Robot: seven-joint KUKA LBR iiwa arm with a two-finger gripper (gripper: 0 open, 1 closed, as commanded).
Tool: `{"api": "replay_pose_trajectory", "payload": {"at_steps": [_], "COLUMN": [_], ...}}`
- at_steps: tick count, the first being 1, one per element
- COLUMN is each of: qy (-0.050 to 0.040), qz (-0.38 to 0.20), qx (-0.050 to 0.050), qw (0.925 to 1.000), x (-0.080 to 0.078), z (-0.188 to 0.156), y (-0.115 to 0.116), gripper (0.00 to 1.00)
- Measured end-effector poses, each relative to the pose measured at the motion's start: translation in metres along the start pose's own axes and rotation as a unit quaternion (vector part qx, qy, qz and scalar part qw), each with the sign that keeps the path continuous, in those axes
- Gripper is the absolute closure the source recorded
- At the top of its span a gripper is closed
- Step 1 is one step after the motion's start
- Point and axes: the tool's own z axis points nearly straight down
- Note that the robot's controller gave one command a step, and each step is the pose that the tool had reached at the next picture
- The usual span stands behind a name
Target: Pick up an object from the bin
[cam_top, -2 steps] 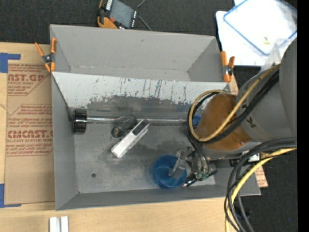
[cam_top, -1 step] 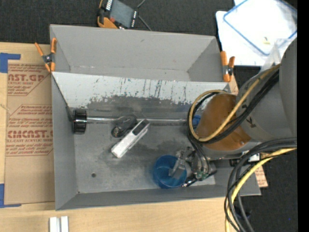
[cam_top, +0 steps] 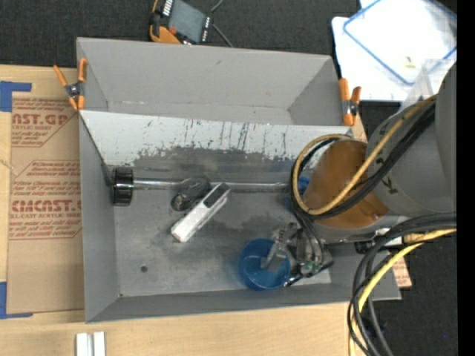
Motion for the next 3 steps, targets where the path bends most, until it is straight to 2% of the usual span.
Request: {"api": "replay_pose_trajectory", "payload": {"at_steps": [3], "qy": [0.0003], "qz": [0.0], "qx": [0.0], "qw": [1.0], "x": [0.0], "z": [-0.038], "y": [0.001], "gripper": [1.0]}}
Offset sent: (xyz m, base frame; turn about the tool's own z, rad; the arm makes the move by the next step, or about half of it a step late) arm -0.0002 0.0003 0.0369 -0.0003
